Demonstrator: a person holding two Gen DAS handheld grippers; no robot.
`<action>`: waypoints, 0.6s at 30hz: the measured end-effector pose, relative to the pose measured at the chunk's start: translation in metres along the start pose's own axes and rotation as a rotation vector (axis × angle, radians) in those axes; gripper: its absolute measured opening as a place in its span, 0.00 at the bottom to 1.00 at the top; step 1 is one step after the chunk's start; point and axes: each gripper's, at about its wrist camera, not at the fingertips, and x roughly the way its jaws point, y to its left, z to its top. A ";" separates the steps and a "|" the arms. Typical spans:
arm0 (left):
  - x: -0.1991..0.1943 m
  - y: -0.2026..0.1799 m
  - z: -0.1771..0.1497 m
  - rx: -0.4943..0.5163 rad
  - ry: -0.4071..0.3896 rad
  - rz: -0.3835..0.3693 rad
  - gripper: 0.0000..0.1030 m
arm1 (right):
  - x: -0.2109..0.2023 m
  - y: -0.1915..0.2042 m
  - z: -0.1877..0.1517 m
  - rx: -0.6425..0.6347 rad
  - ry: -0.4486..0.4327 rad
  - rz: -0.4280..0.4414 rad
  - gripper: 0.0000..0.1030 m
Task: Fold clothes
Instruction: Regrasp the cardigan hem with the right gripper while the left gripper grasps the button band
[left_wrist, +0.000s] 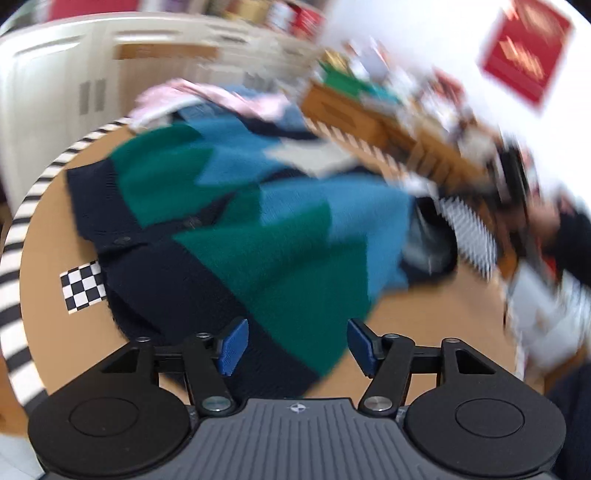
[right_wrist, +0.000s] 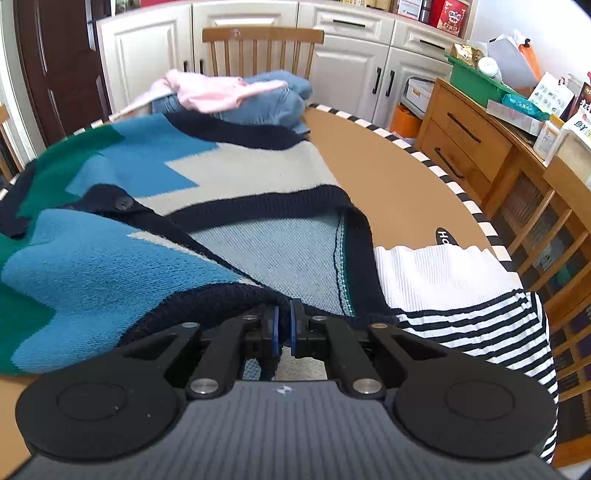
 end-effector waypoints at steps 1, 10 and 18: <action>-0.002 -0.003 -0.003 0.040 0.028 -0.002 0.61 | 0.000 0.001 0.000 -0.003 0.001 -0.004 0.05; 0.011 0.012 -0.045 -0.090 0.069 0.012 0.57 | 0.005 0.002 -0.003 0.020 0.030 -0.008 0.07; 0.017 0.026 -0.053 -0.354 -0.027 -0.035 0.03 | -0.013 0.000 -0.007 0.048 0.031 0.047 0.20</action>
